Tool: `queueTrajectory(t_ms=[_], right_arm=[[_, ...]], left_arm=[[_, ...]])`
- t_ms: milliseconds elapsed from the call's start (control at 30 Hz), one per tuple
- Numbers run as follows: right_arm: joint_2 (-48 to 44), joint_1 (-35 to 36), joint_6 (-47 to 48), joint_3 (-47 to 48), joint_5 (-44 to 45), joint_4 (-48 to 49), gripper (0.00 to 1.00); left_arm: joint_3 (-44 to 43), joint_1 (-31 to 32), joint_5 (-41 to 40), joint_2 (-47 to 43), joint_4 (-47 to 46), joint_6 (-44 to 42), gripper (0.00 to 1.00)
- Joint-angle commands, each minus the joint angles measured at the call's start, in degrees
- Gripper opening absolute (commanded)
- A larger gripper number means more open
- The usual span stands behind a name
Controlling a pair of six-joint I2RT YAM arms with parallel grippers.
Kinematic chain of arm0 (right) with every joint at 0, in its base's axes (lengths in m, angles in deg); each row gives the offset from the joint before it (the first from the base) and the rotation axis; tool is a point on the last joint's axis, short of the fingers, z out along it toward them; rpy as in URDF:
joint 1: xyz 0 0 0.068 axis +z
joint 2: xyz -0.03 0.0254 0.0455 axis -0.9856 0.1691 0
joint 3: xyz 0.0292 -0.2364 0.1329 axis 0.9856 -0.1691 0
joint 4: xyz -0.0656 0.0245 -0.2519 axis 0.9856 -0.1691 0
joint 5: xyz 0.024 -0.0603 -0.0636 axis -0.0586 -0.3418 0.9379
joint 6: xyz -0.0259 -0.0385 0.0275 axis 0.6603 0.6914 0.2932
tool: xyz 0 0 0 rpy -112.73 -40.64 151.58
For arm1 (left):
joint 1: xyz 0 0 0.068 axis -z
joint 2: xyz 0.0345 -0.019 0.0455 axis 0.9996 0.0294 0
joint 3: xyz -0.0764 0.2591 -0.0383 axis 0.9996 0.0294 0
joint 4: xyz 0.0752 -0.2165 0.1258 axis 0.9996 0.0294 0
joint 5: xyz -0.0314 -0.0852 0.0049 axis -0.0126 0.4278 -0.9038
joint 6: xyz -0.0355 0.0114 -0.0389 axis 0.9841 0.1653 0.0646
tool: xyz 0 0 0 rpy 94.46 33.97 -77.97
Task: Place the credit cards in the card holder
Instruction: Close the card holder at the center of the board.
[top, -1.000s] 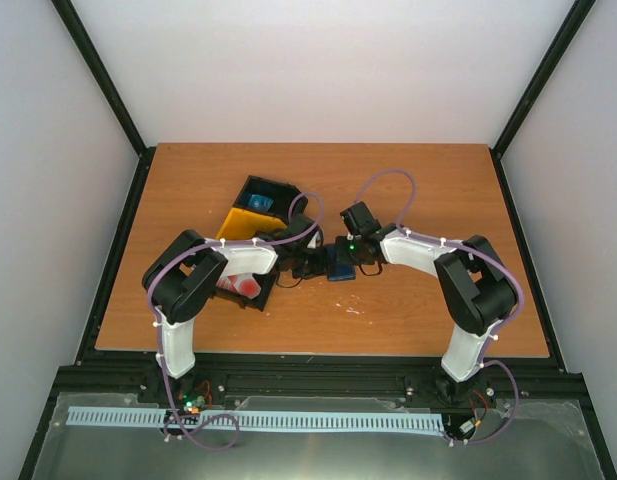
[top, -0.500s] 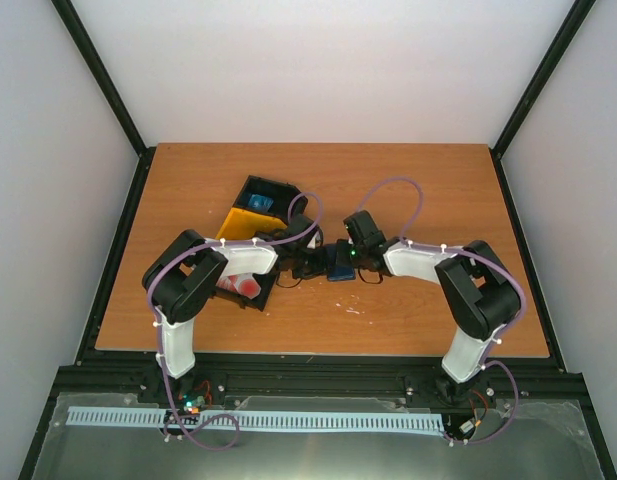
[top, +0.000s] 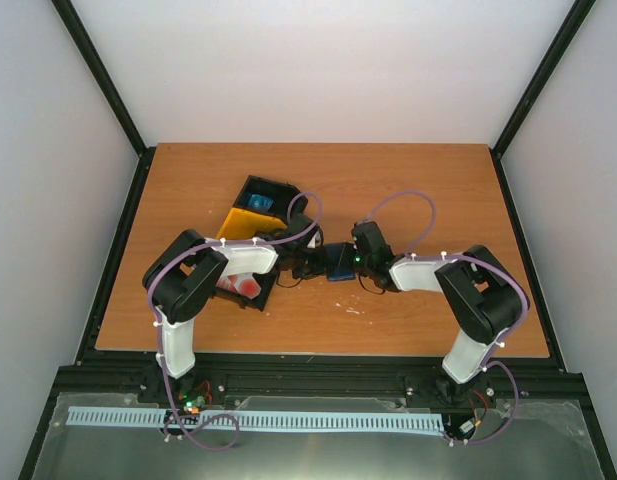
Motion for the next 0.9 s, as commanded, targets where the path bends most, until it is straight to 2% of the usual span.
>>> queueTrajectory(t_ms=[0, 500, 667, 867], right_arm=[[6.5, 2.1, -2.6, -6.2, -3.5, -10.8, 0.03], [9.0, 3.8, -7.6, -11.8, -4.3, -3.1, 0.03], [4.3, 3.7, -4.5, -7.7, -1.7, -9.1, 0.03], [-5.5, 2.5, -0.8, 1.4, 0.8, -18.9, 0.24]], left_arm=[[1.9, 0.9, -1.7, 6.0, 7.0, 0.4, 0.26], [0.9, 0.9, -1.9, 7.0, 7.3, 0.4, 0.26], [1.1, 0.9, -2.6, 5.7, 8.0, -0.1, 0.26], [1.3, 0.8, -3.9, 0.5, 9.7, -0.7, 0.32]])
